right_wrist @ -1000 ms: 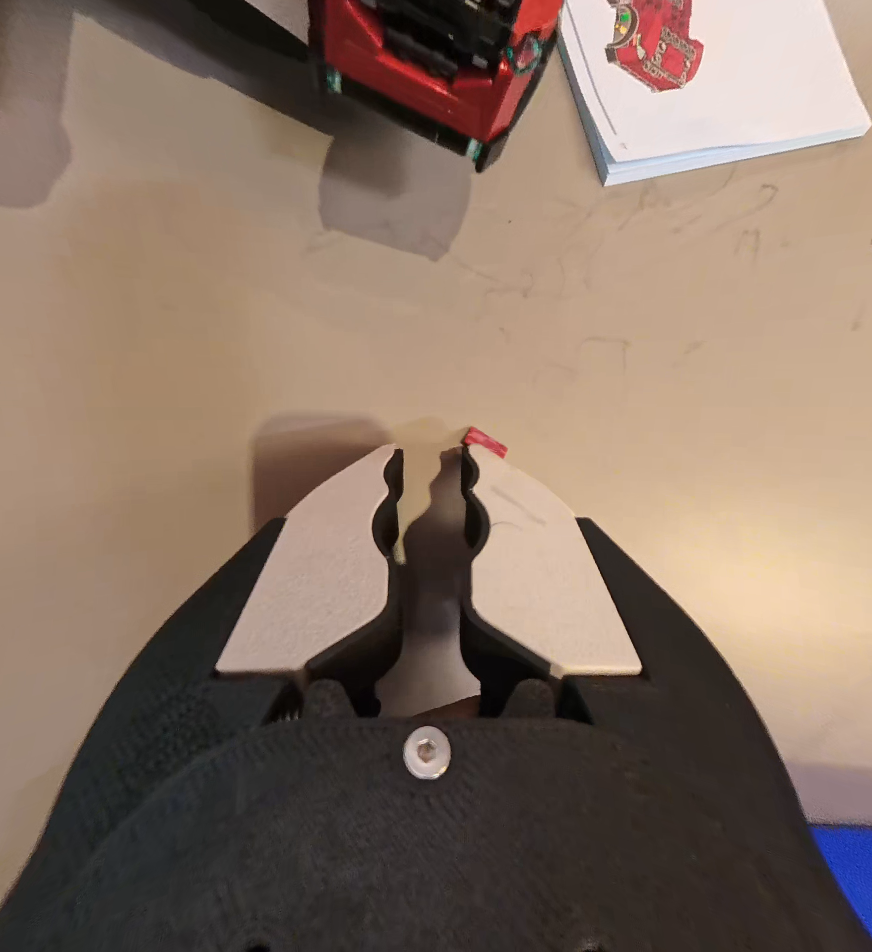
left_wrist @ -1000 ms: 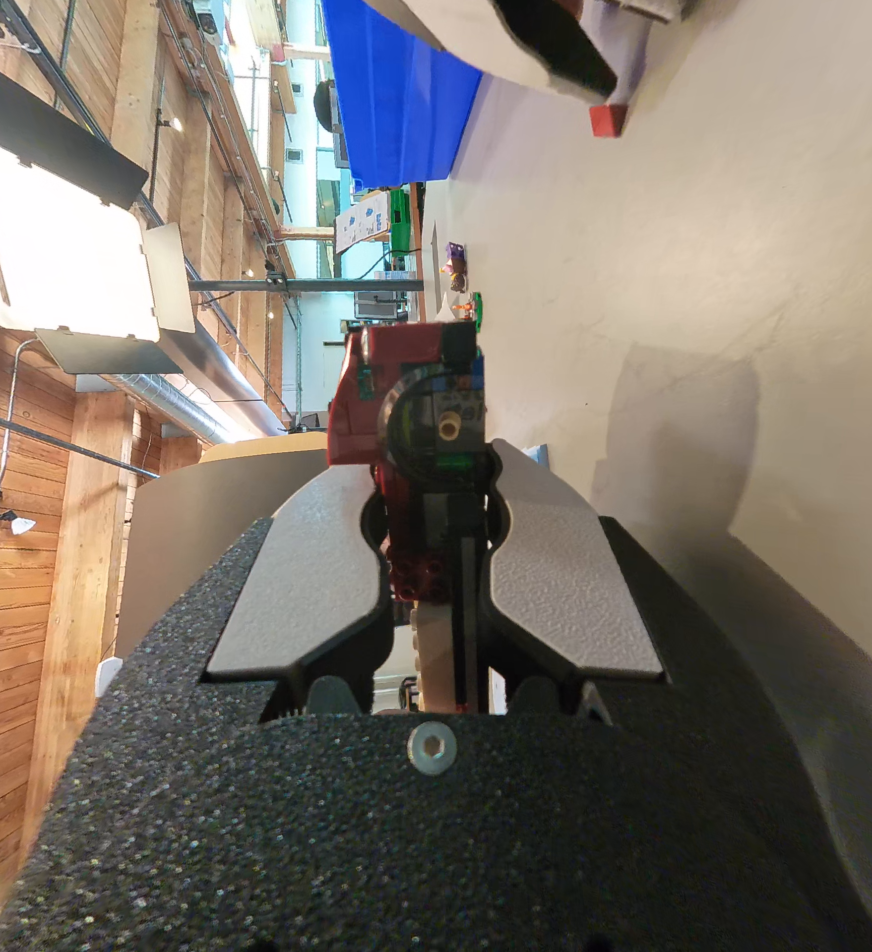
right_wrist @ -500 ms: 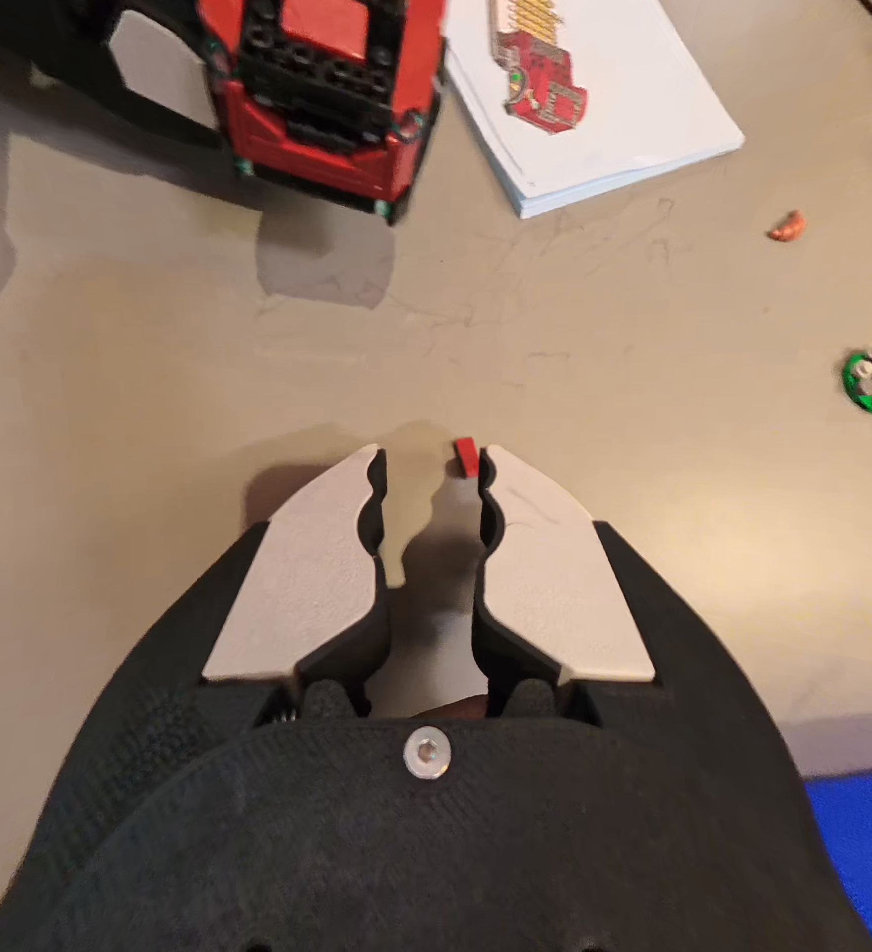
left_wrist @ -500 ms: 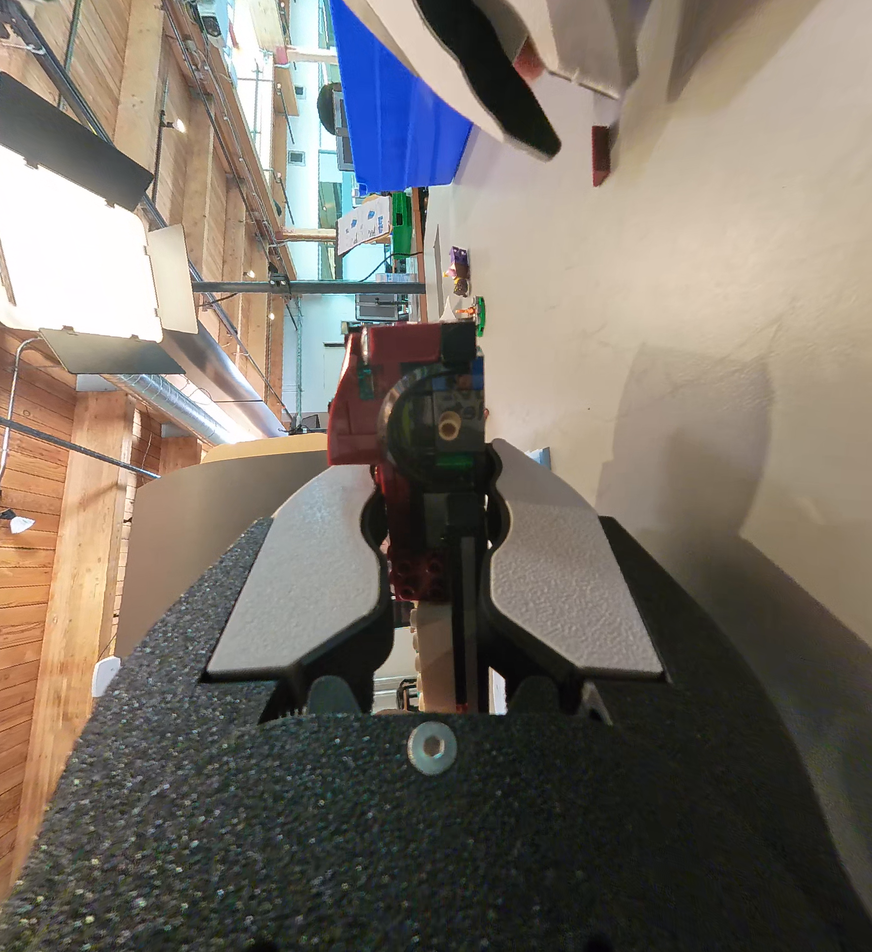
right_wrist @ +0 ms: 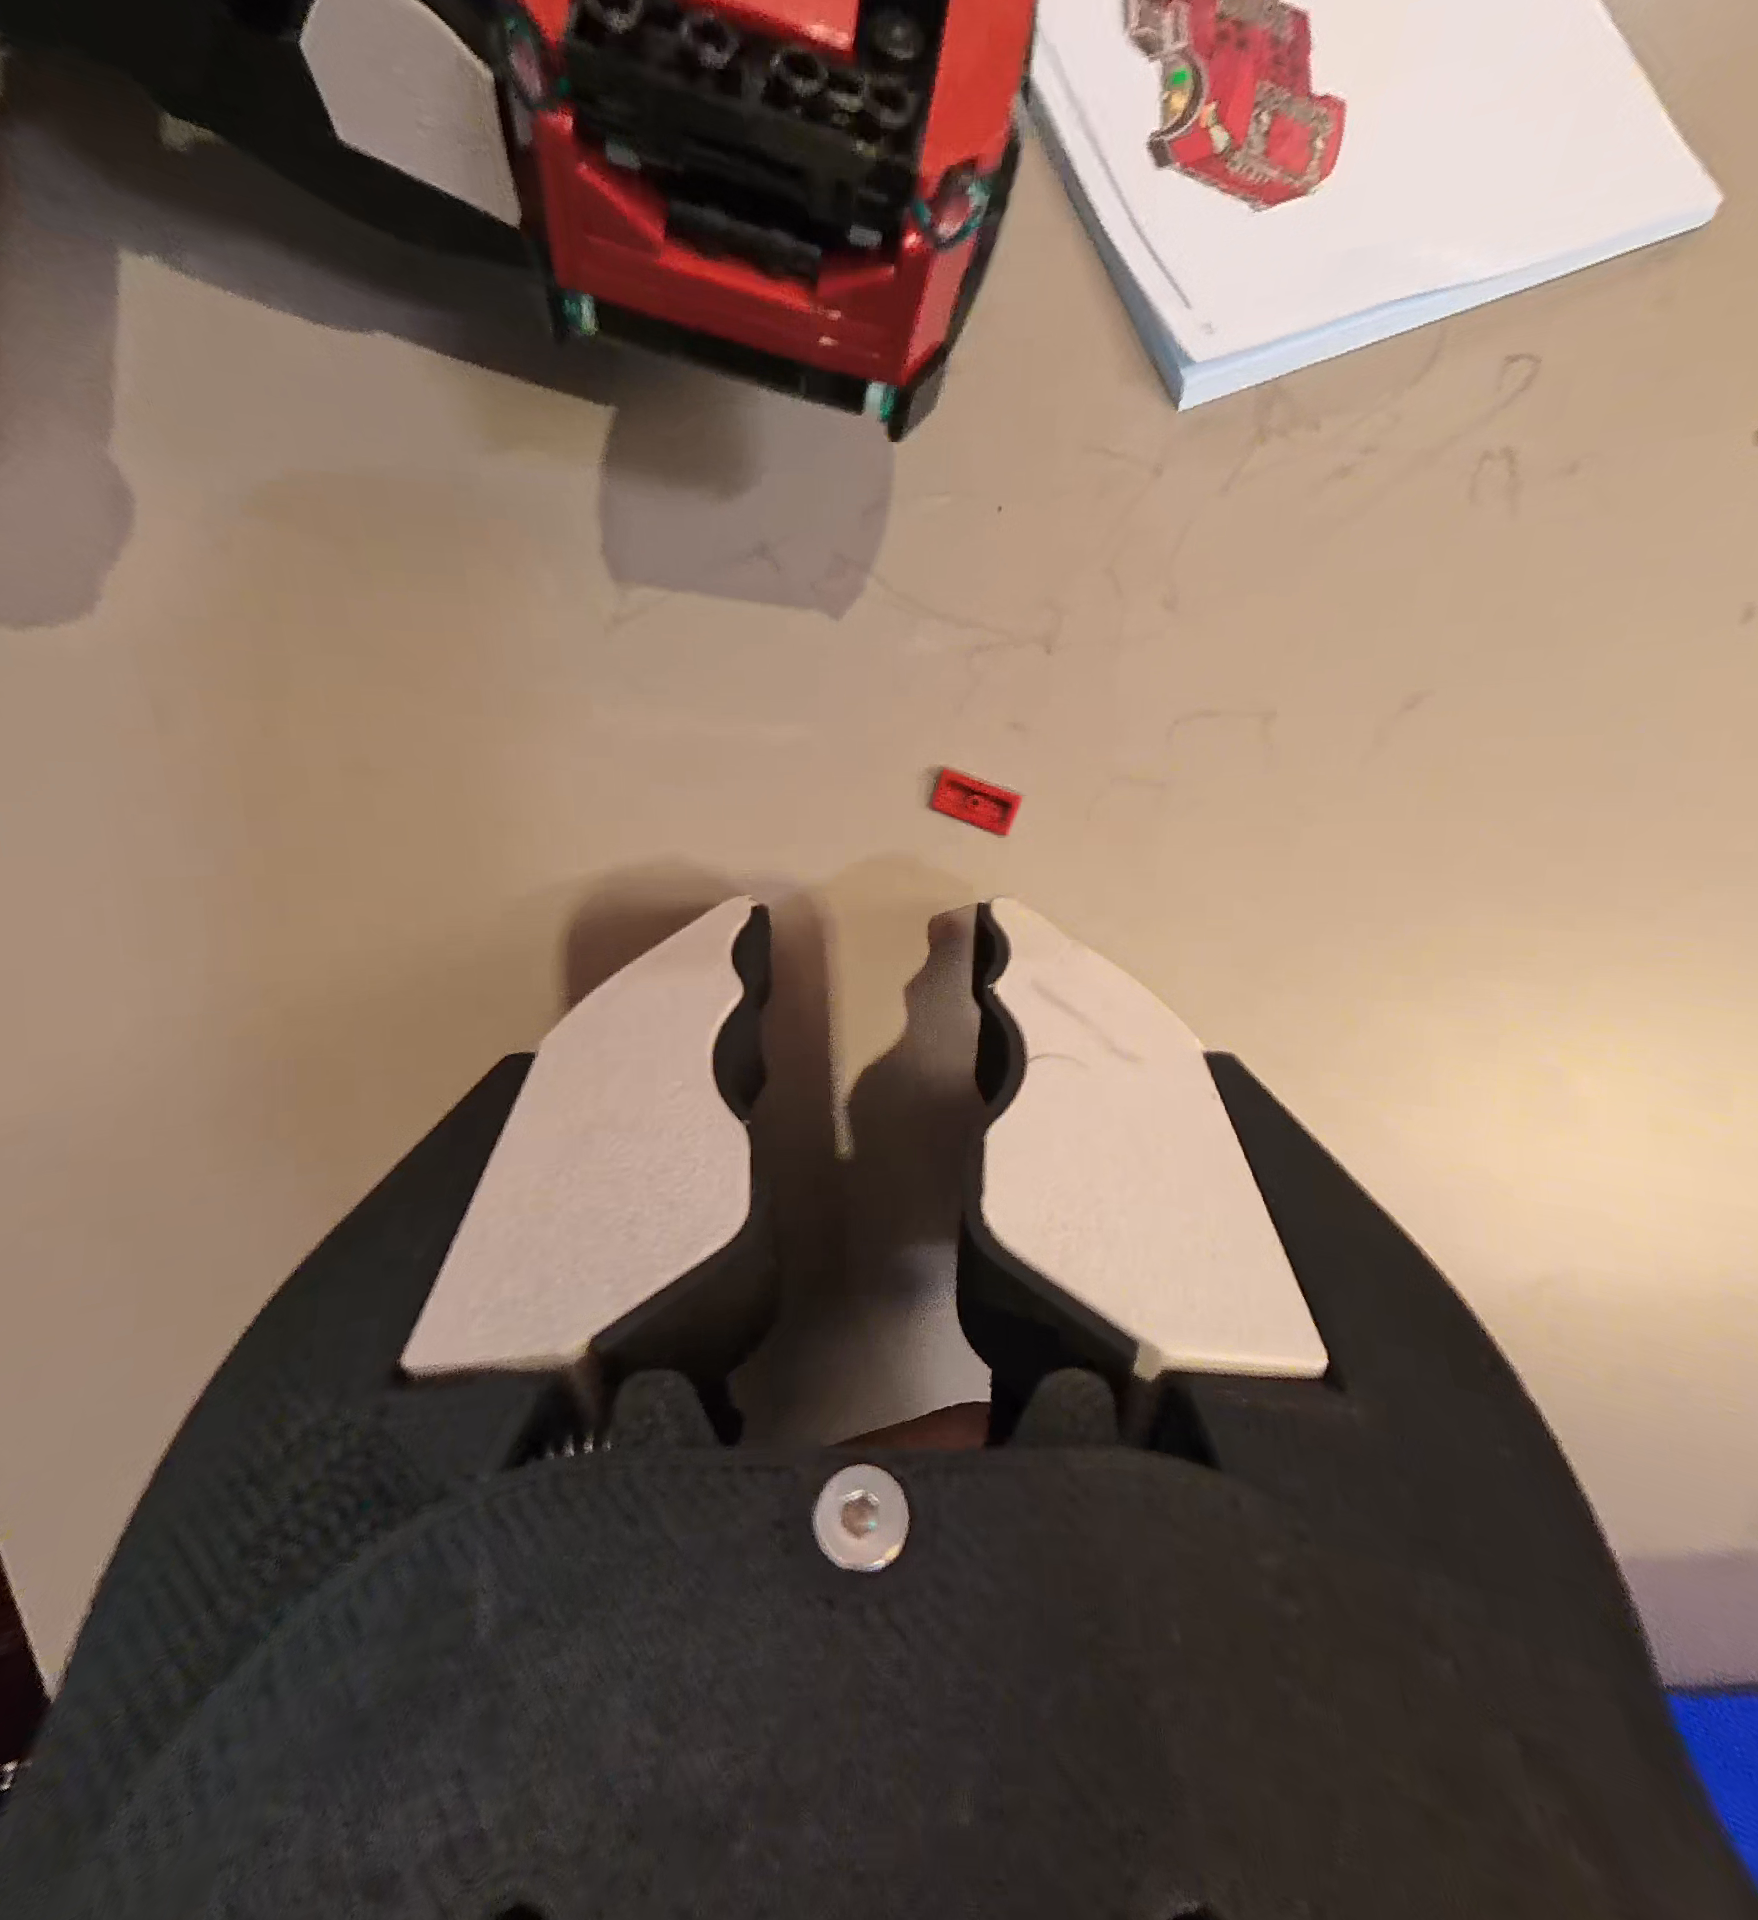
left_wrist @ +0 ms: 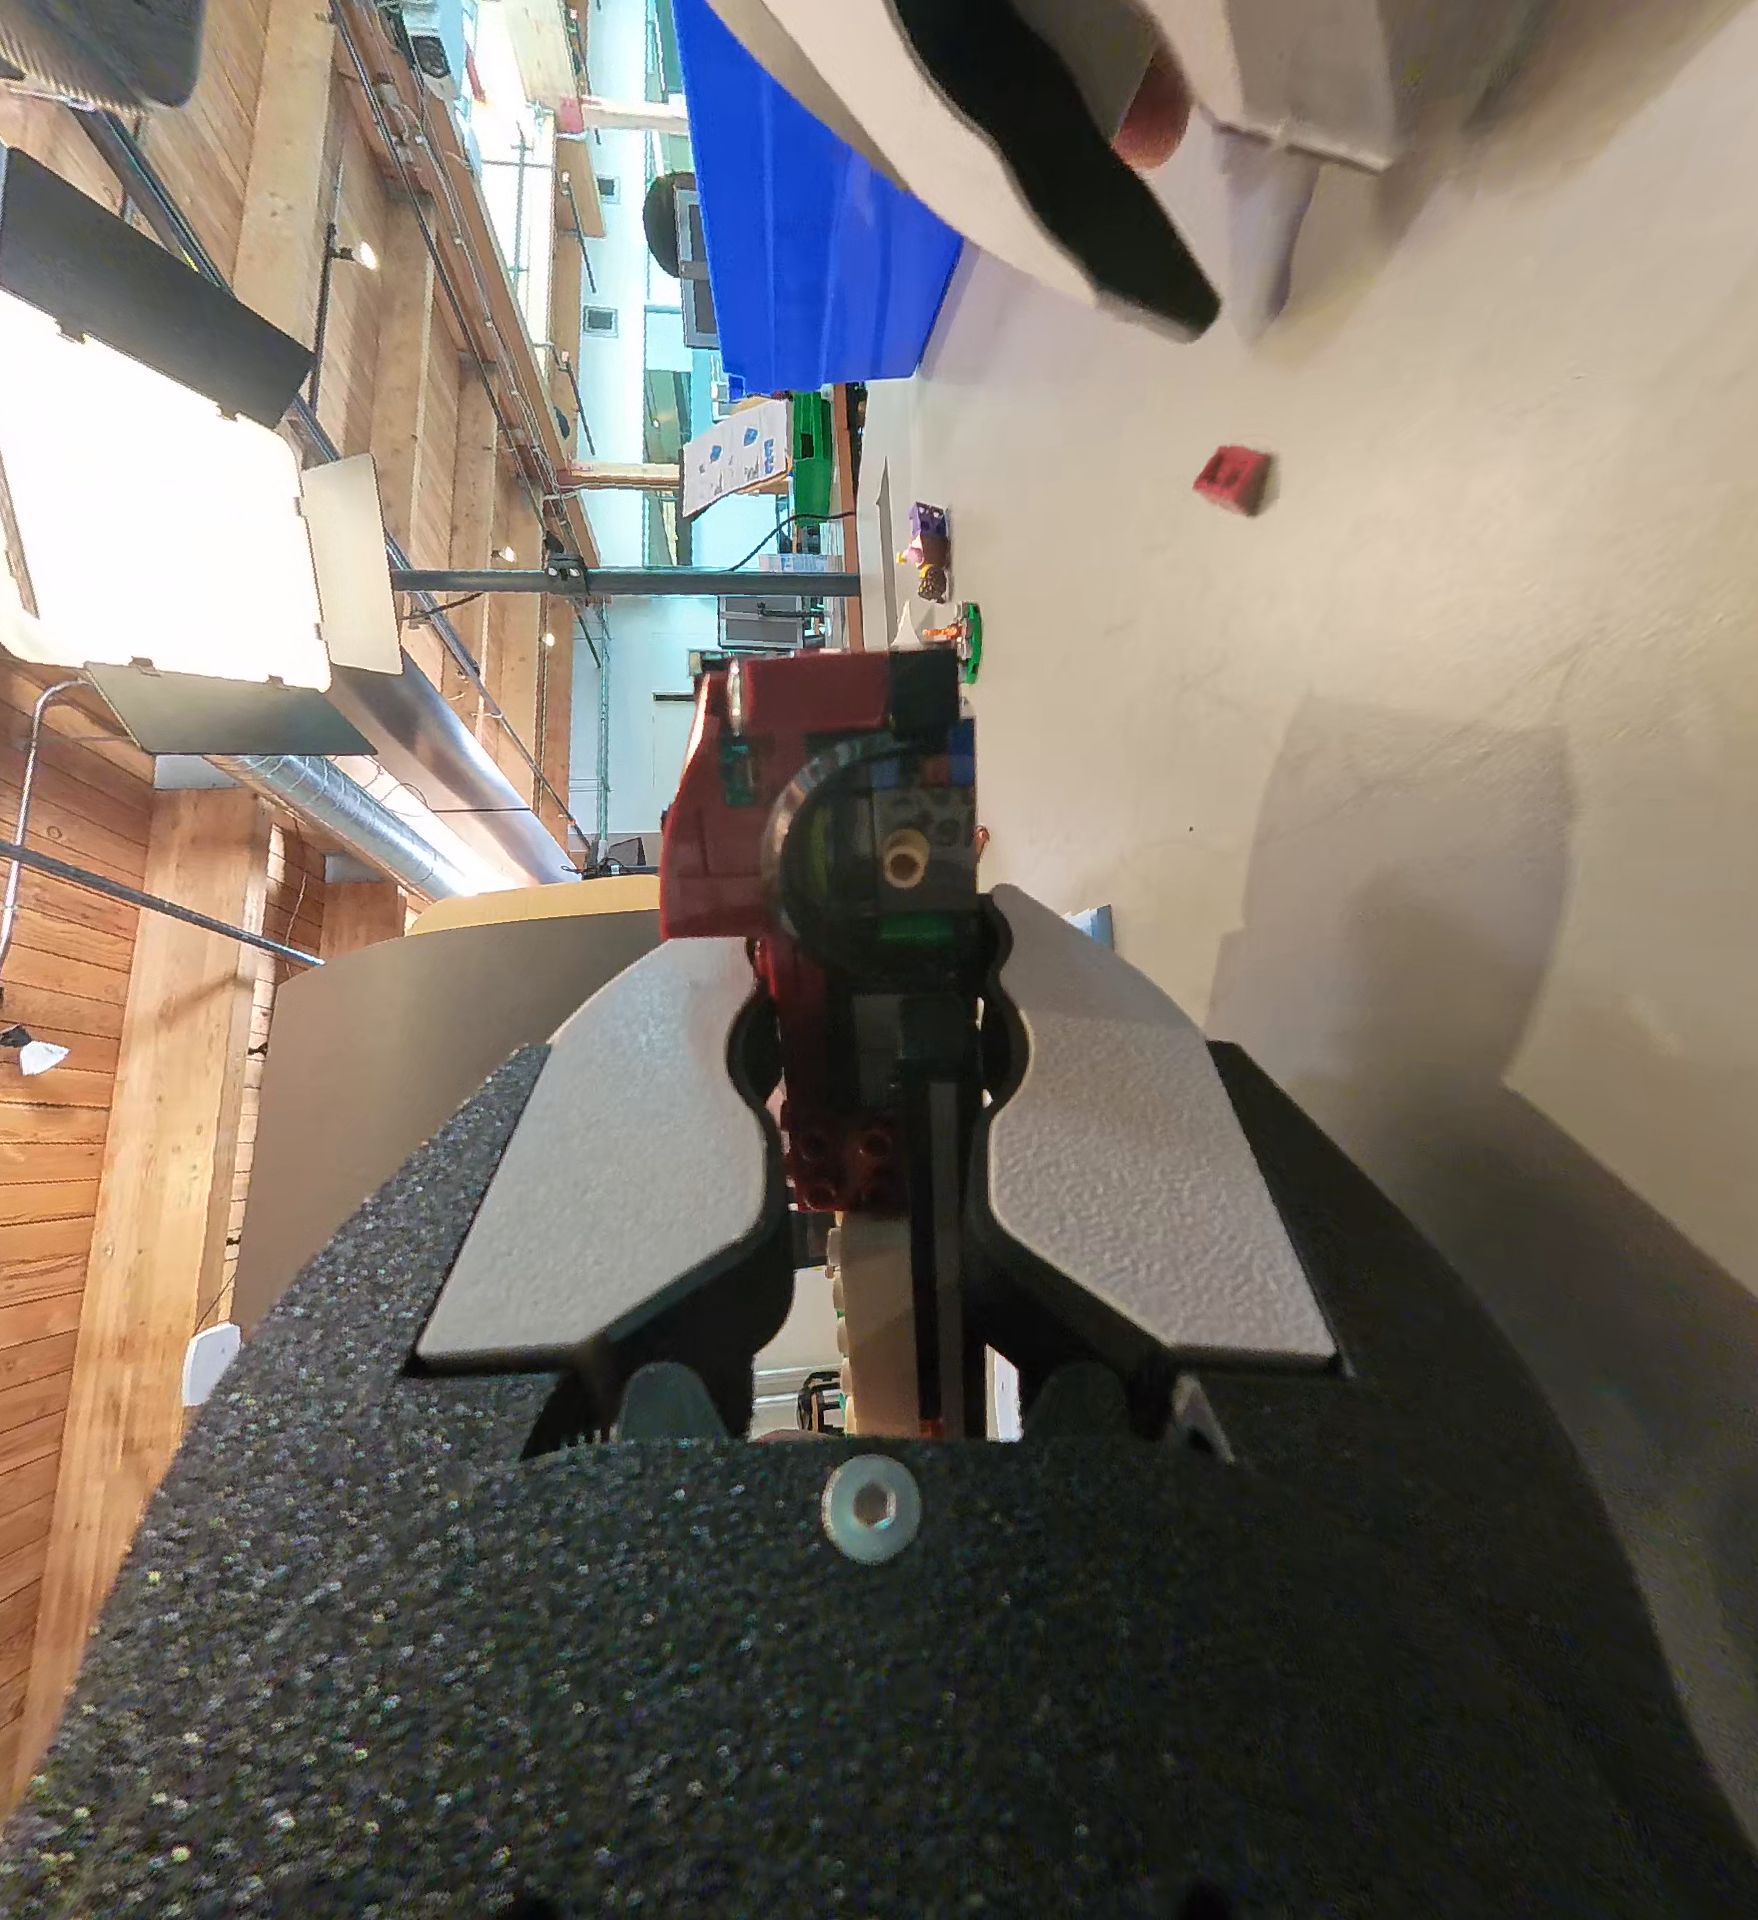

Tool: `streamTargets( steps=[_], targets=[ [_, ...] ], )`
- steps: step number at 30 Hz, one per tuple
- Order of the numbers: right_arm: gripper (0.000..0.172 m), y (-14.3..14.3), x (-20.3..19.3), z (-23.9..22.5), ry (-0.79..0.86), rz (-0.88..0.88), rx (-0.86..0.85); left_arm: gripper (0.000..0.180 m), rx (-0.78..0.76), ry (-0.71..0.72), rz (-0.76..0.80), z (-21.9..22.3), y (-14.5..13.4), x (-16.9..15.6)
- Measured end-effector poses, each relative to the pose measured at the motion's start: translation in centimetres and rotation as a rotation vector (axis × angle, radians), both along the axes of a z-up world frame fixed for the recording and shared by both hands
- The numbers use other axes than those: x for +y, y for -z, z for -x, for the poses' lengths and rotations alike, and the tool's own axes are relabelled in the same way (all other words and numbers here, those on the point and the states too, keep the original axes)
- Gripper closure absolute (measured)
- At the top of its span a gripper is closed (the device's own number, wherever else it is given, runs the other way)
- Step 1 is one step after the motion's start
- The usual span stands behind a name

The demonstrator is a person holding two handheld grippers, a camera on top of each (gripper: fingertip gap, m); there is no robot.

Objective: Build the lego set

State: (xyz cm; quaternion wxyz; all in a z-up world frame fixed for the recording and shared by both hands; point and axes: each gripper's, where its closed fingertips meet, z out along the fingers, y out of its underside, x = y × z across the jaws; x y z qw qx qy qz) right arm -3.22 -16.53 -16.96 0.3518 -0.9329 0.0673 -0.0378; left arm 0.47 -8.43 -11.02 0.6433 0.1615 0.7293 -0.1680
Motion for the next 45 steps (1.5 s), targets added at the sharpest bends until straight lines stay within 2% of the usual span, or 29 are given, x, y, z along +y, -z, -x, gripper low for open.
streamTargets(
  steps=[7, 14, 17, 19, 23, 26, 34, 41, 45],
  targets=[
    [0.138, -0.3, 1.0, -1.1, 0.018, -0.010, -0.041, 0.145, 0.004, -0.004, 0.006, 0.1, 0.0, 0.2],
    [0.139, 0.4, 2.2, -2.2, 0.133, 0.036, 0.006, 0.145, 0.003, -0.011, 0.007, 0.2, 0.0, 0.3],
    [0.155, 0.5, 2.1, -2.1, 0.136, 0.046, -0.006, 0.145, 0.002, -0.012, 0.015, 0.3, -0.2, 0.4],
    [0.155, -0.1, 2.2, -1.9, 0.109, 0.020, -0.037, 0.146, 0.005, -0.011, 0.020, 0.4, -0.4, 0.4],
    [0.154, -3.3, 2.2, -1.3, 0.057, -0.098, -0.164, 0.146, 0.003, -0.008, 0.025, 0.3, -0.6, 0.2],
    [0.144, -4.1, 1.3, -1.1, 0.064, -0.116, -0.186, 0.146, 0.004, -0.007, 0.028, 0.2, -0.5, 0.1],
    [0.143, -2.1, -1.6, -1.4, 0.125, -0.062, -0.116, 0.145, 0.006, -0.013, 0.030, -0.2, -0.2, 0.2],
    [0.143, -0.3, -0.5, -1.7, 0.237, -0.004, 0.027, 0.145, 0.005, -0.012, 0.010, -0.3, 0.3, 0.0],
    [0.144, 0.3, 0.1, -1.1, 0.282, 0.049, 0.027, 0.145, 0.004, -0.018, 0.010, -0.3, 0.2, 0.2]
  ],
)
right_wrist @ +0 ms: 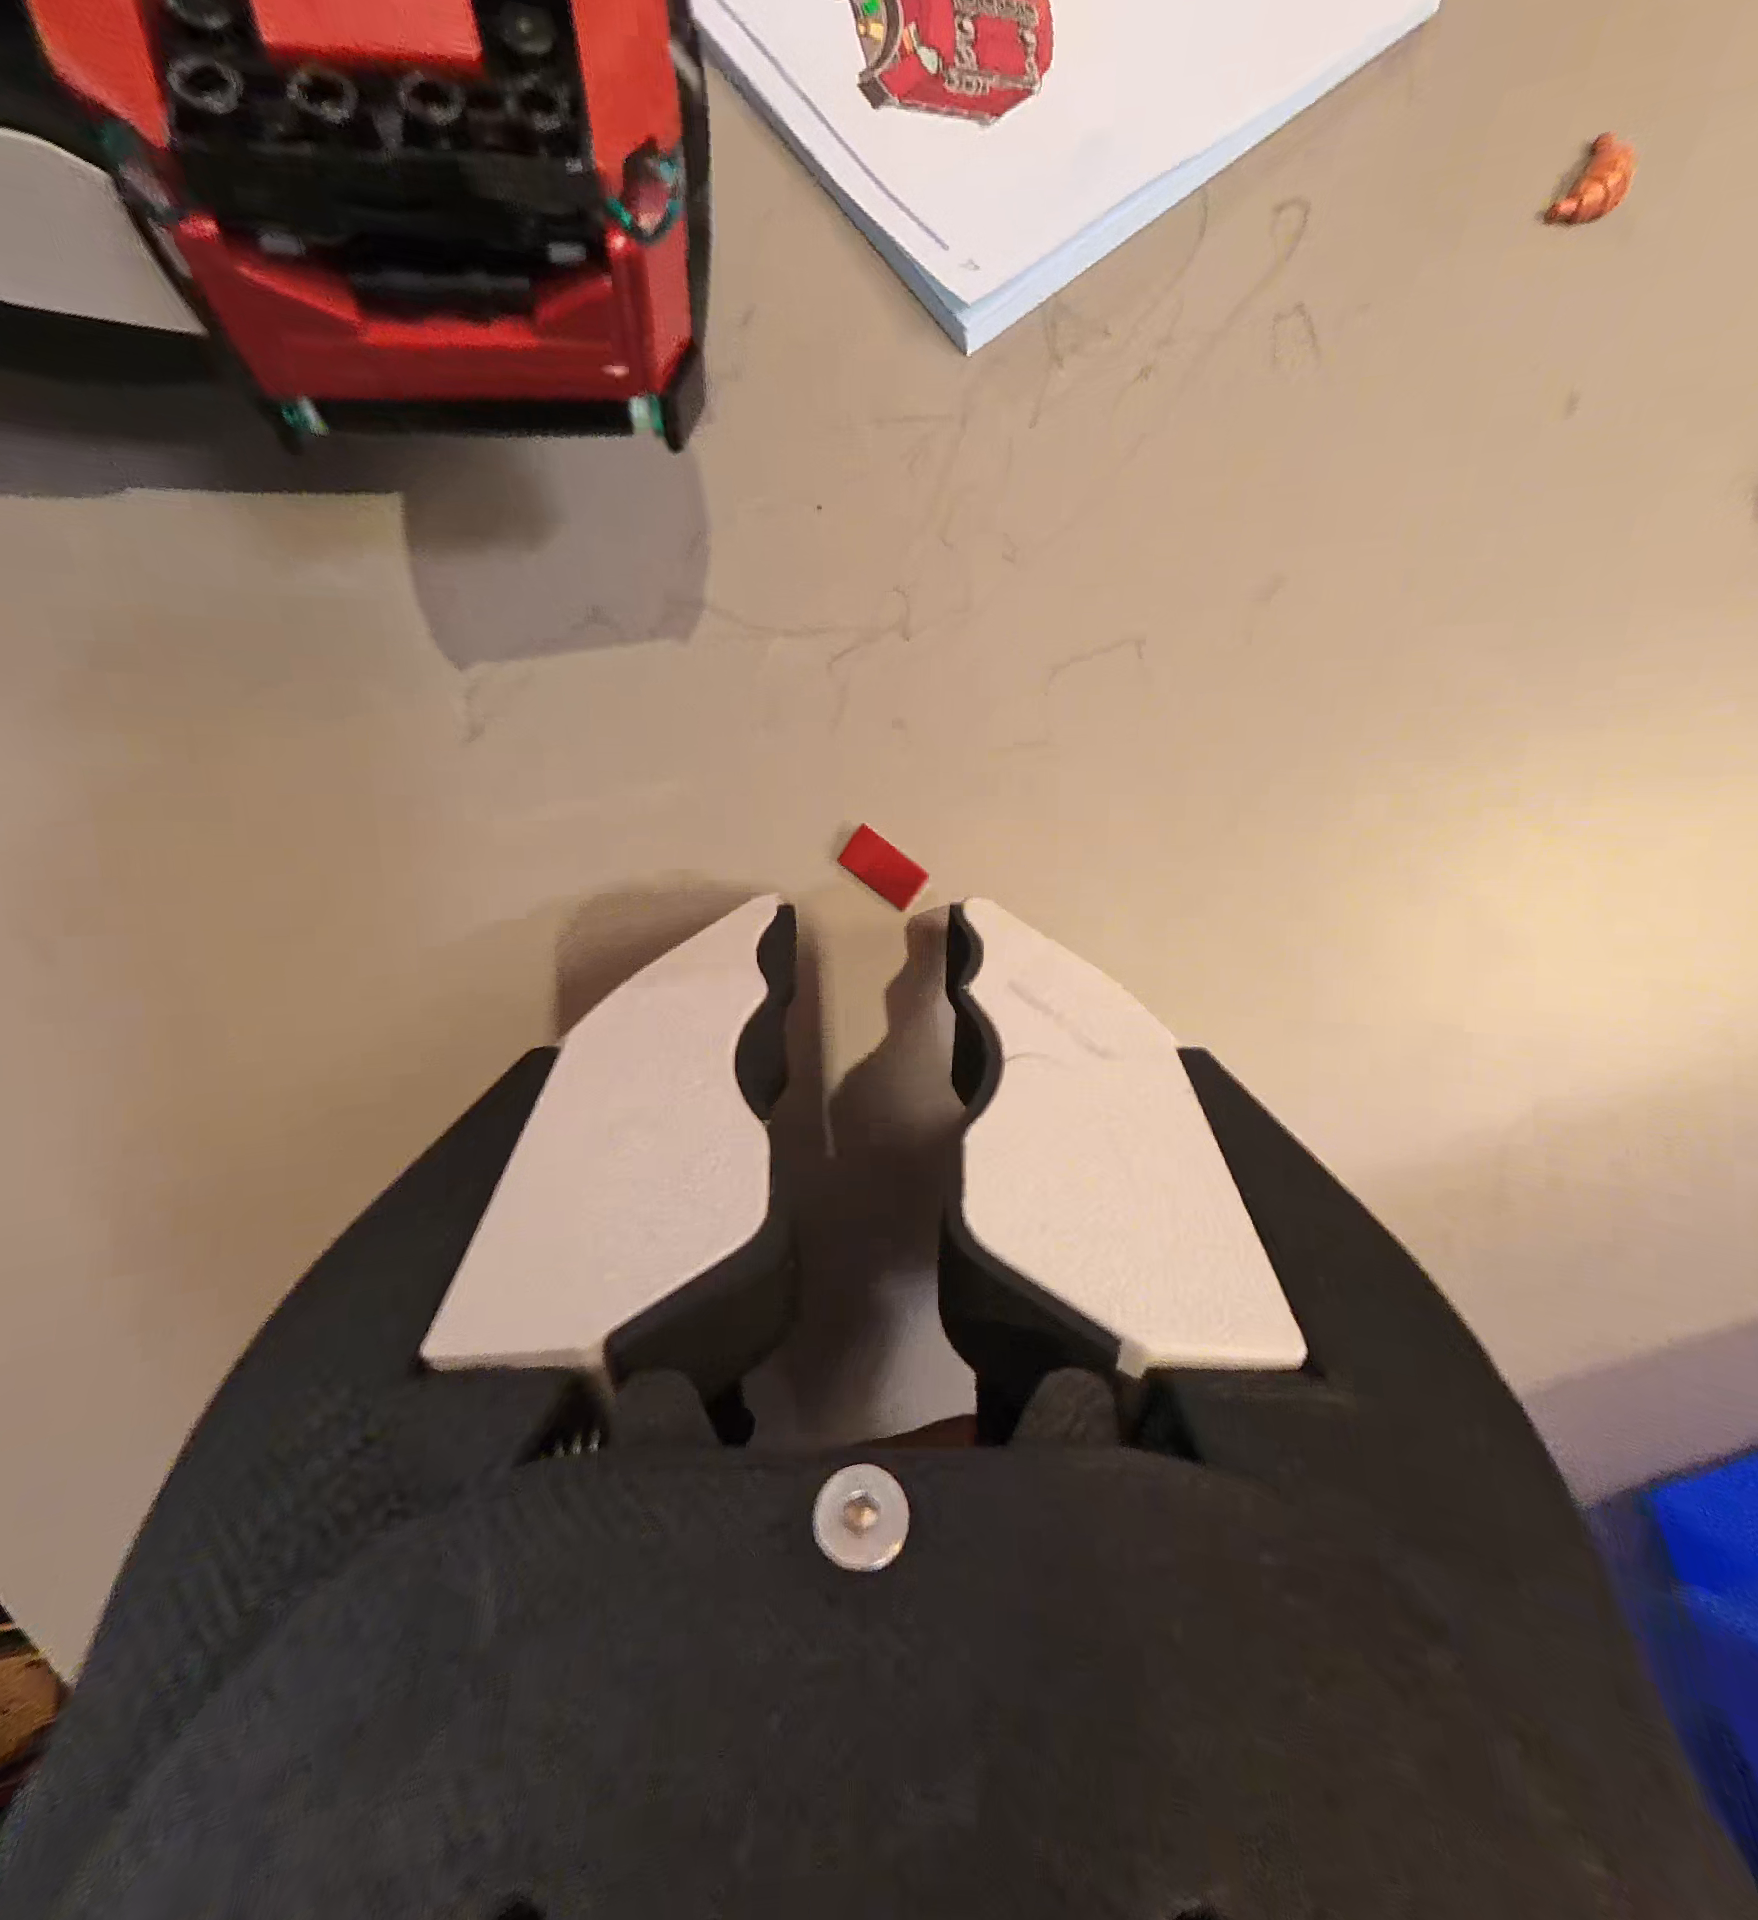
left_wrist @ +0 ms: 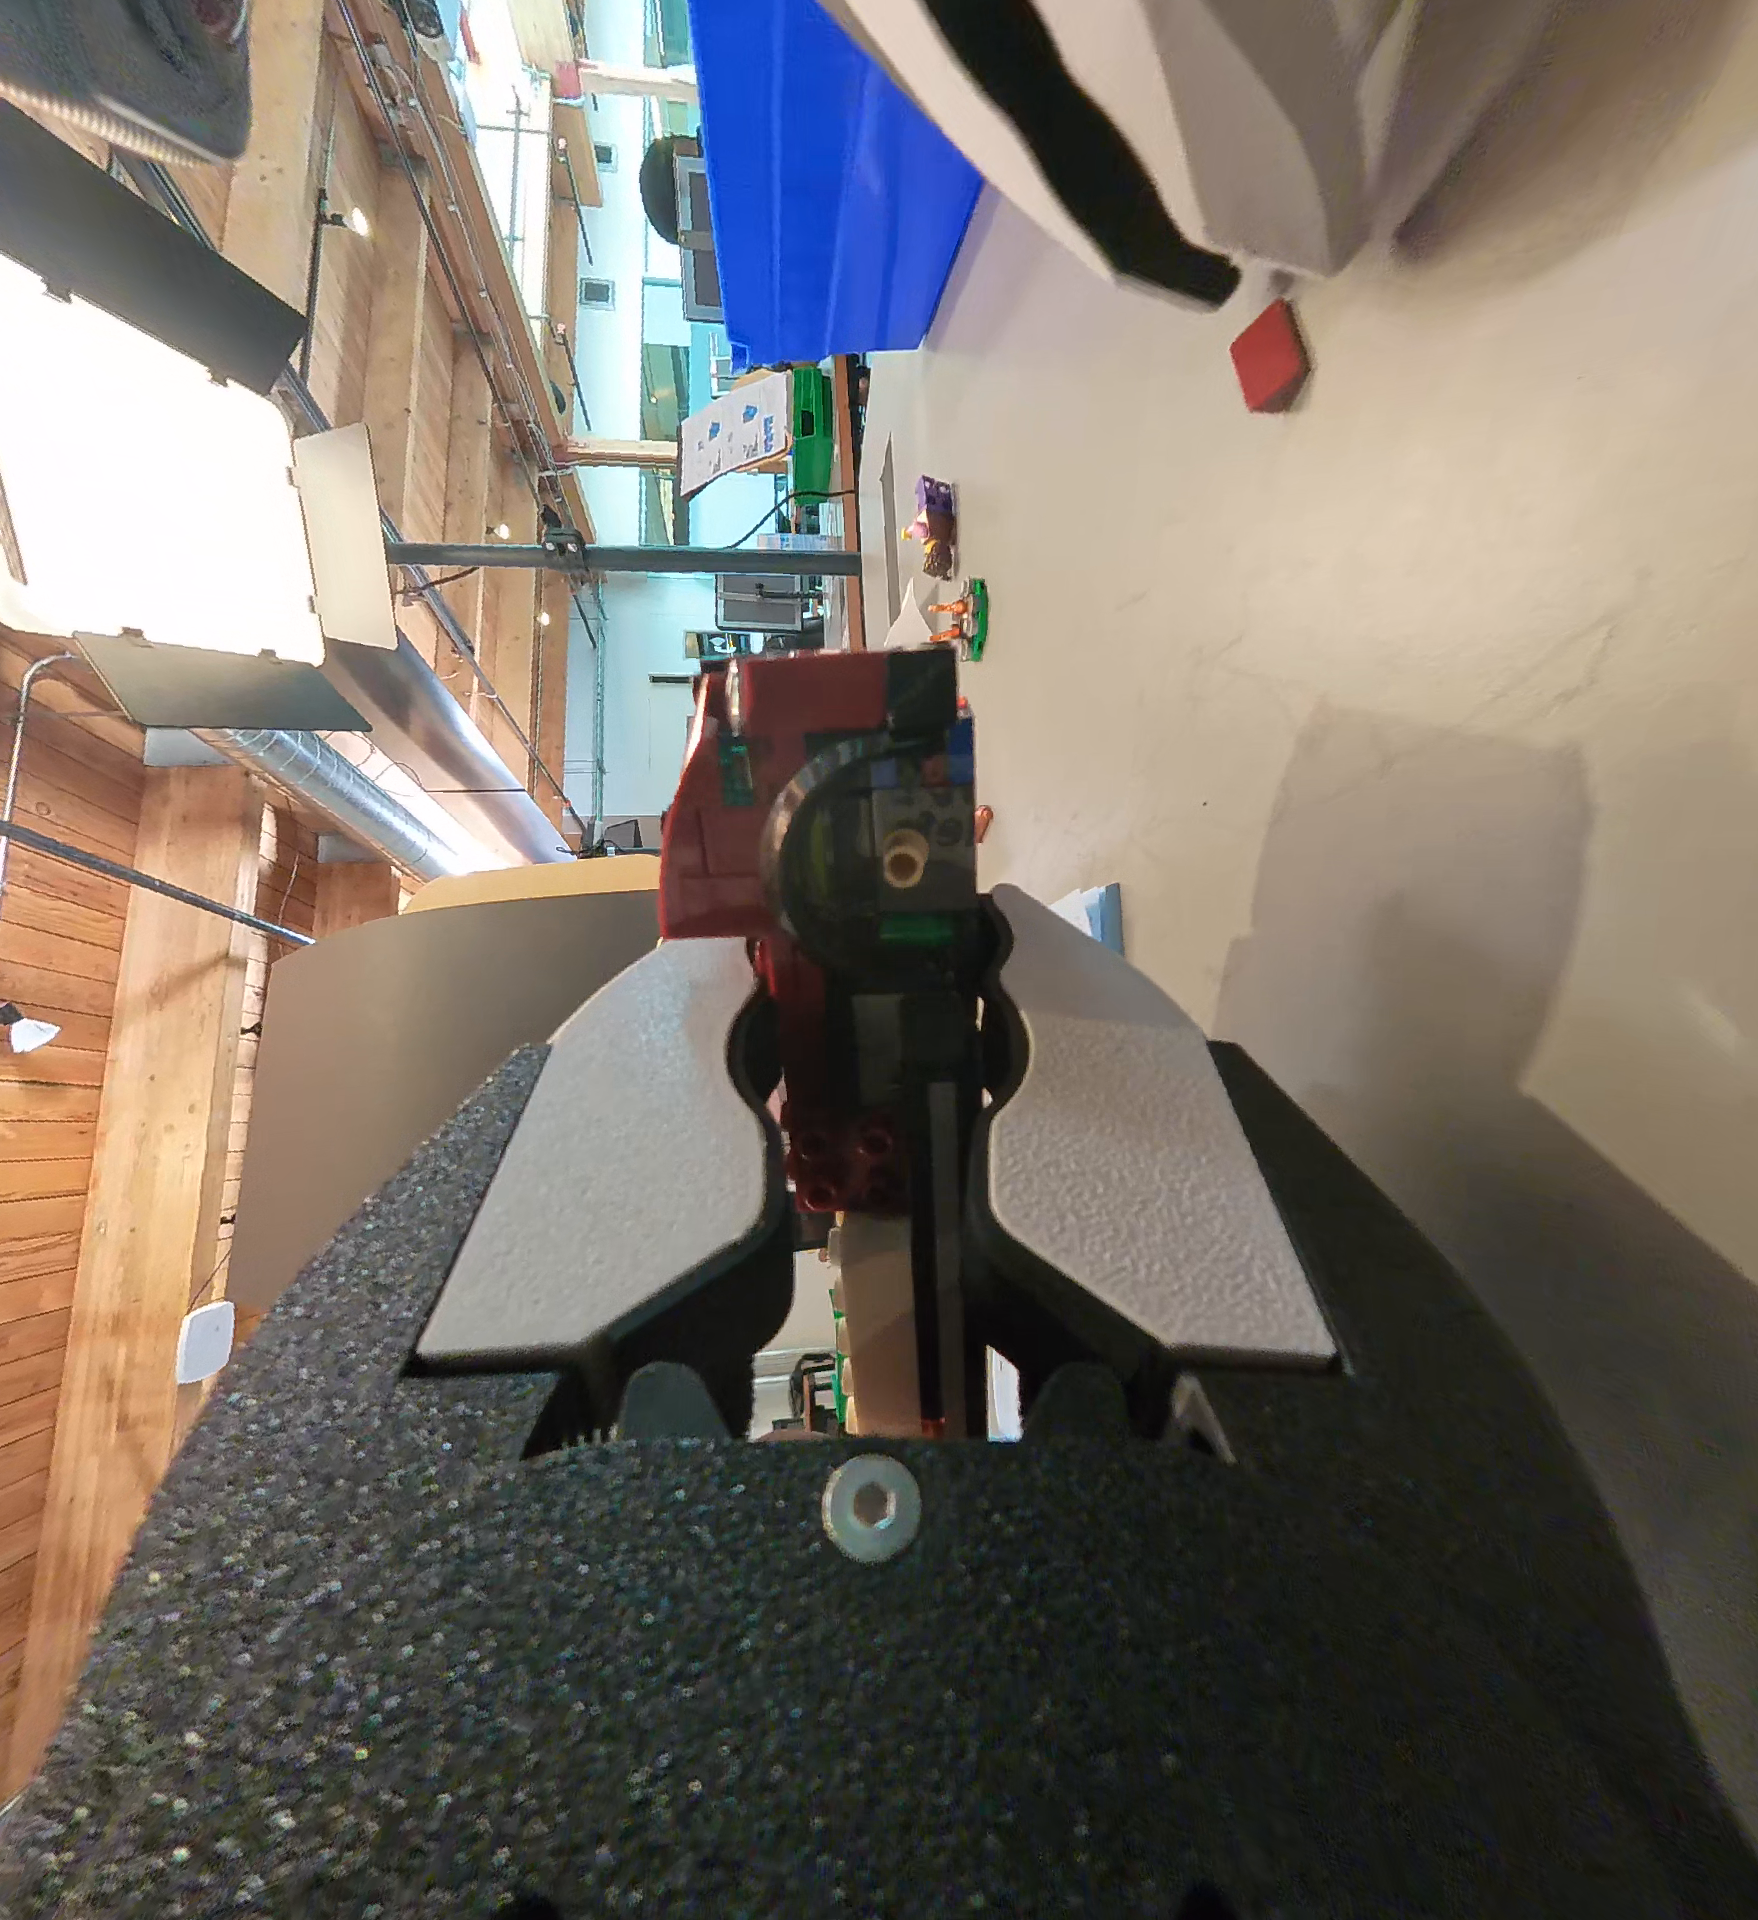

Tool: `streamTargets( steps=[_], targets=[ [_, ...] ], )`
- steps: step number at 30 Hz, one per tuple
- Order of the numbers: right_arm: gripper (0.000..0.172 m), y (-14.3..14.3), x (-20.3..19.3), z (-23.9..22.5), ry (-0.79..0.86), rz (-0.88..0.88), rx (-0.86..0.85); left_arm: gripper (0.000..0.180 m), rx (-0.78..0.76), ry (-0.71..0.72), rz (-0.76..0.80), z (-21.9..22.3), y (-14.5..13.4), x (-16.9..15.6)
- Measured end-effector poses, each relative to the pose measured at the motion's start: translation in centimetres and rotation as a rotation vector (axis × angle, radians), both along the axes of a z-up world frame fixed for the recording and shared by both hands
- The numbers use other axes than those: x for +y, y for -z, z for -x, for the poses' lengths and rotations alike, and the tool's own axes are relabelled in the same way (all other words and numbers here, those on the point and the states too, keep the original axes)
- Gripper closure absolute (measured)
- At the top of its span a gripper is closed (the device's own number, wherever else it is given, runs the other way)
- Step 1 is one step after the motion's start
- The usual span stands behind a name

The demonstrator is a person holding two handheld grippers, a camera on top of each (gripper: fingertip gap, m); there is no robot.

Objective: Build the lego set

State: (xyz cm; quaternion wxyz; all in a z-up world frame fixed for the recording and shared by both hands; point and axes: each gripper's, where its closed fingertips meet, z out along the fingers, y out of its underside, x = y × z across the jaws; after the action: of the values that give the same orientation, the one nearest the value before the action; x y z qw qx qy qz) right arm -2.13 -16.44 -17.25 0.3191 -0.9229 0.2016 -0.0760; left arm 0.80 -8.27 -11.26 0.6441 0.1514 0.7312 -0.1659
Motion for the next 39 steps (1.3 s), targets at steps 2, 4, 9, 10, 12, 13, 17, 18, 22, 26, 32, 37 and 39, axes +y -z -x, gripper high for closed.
streamTargets(
  steps=[2, 4, 9, 10, 12, 13, 17, 18, 22, 26, 32, 37, 39],
  targets=[
    [0.147, 0.2, 0.1, 0.4, 0.008, 0.018, -0.003, 0.145, 0.003, 0.001, 0.006, 0.0, 0.0, 0.0],
    [0.147, 0.2, 0.3, 0.3, 0.018, 0.023, -0.023, 0.145, 0.006, 0.005, 0.009, 0.0, -0.1, 0.0],
    [0.147, 0.2, 1.2, 0.2, -0.015, -0.005, -0.016, 0.145, 0.010, 0.014, 0.012, 0.3, -0.1, -0.3],
    [0.147, 0.2, 1.4, 0.2, -0.024, -0.010, -0.017, 0.145, 0.010, 0.014, 0.012, 0.3, -0.1, -0.3],
    [0.147, 0.2, 1.5, 0.0, -0.037, -0.012, -0.024, 0.145, 0.007, 0.011, 0.013, 0.3, -0.2, -0.3],
    [0.146, 0.2, 1.5, -0.2, -0.045, -0.008, -0.036, 0.145, 0.006, 0.009, 0.013, 0.3, -0.2, -0.3],
    [0.144, 0.0, 1.2, -0.5, -0.113, -0.010, -0.084, 0.145, 0.011, 0.007, 0.016, 0.3, -0.2, -0.2],
    [0.144, -0.1, 1.3, -0.4, -0.148, -0.018, -0.098, 0.145, 0.014, 0.010, 0.016, 0.3, -0.1, -0.2],
    [0.143, -0.1, 1.2, -0.4, -0.259, -0.032, -0.095, 0.145, 0.019, 0.017, 0.011, 0.4, 0.0, -0.4],
    [0.145, 0.1, 1.3, -0.3, -0.317, -0.059, -0.034, 0.145, 0.019, 0.015, 0.009, 0.4, 0.0, -0.4],
    [0.156, 0.2, 1.3, -0.5, -0.328, -0.069, -0.019, 0.145, 0.029, 0.011, 0.009, 0.3, 0.2, -0.2],
    [0.154, 0.2, 1.3, -0.3, -0.335, -0.070, -0.018, 0.145, 0.039, 0.016, 0.007, 0.3, 0.4, -0.3],
    [0.148, 0.2, 1.3, -0.2, -0.344, -0.071, -0.024, 0.145, 0.041, 0.015, 0.007, 0.3, 0.4, -0.3]
  ],
)
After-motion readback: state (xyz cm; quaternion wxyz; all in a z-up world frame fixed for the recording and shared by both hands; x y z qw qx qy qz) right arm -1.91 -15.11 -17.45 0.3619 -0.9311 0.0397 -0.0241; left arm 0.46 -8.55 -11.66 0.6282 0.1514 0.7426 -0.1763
